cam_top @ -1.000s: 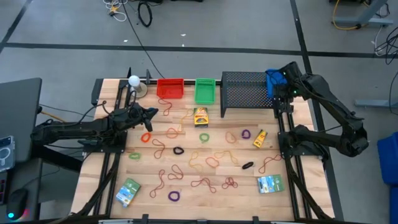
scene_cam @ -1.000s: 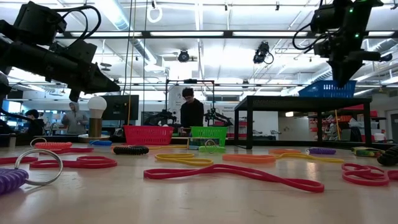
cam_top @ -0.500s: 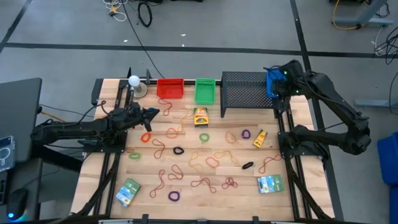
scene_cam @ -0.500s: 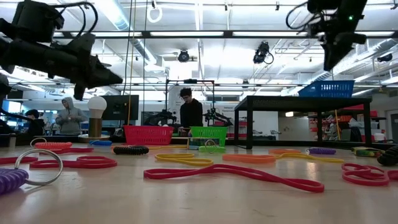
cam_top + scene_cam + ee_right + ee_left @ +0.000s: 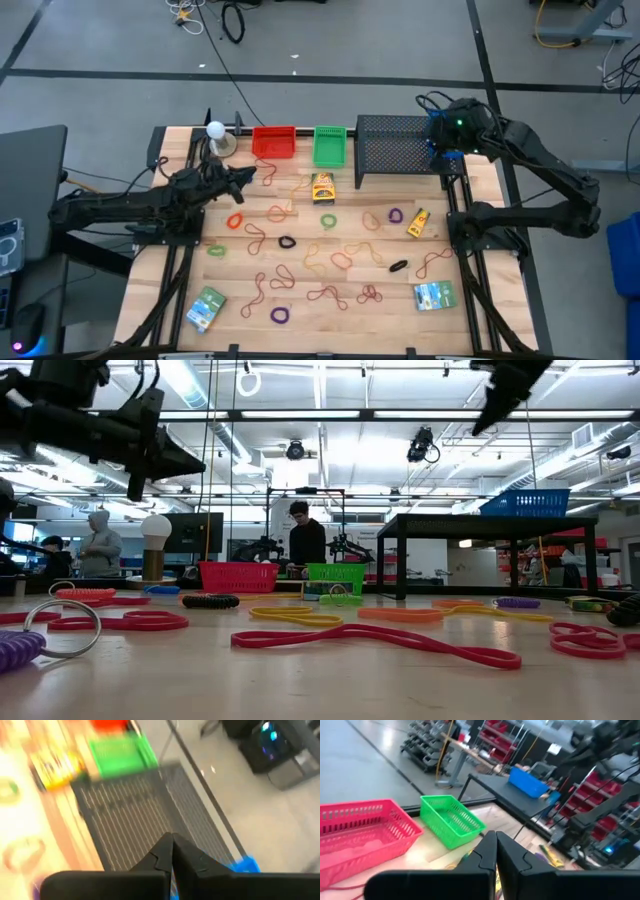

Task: Pick & Place Office Desk Supplies
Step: Put the red bin on the shelf

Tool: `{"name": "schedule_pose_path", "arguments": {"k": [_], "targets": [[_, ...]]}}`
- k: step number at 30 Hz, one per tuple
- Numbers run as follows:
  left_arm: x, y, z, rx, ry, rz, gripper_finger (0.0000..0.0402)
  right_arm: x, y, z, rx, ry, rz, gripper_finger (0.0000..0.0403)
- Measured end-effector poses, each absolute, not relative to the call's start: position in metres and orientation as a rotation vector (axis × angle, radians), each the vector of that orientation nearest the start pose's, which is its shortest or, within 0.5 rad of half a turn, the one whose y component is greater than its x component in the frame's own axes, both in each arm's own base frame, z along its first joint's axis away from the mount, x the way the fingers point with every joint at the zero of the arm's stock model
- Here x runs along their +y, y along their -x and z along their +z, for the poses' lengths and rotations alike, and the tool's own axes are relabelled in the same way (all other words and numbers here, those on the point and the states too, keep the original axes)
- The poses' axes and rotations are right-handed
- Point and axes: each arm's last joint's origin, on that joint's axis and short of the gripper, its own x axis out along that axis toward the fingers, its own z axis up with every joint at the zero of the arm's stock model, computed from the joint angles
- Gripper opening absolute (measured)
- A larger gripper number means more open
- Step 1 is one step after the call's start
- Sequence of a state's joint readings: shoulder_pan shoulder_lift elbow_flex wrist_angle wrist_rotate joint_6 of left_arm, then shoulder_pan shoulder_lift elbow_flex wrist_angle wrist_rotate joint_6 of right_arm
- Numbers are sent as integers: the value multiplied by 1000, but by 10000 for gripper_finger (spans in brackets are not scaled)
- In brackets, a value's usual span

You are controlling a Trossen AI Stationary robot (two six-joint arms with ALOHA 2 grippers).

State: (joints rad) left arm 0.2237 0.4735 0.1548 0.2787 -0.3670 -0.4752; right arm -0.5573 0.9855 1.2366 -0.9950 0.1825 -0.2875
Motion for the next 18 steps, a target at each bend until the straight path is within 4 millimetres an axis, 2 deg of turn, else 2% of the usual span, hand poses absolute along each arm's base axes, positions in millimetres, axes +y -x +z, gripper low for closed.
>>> {"name": "schedule_pose_path", "arguments": {"k": [6,10,14,18], "targets": [[43,-142,219,52,445,633,5,-77,-163,395,570,88,-587,4],[48,-154,230,162,432,694,4,-67,-179,402,433,35,-549,13],[59,-165,240,246,447,703,4,-59,-199,400,401,35,-485,10],[77,-168,239,301,503,686,4,-54,-223,391,419,47,-436,4]]}}
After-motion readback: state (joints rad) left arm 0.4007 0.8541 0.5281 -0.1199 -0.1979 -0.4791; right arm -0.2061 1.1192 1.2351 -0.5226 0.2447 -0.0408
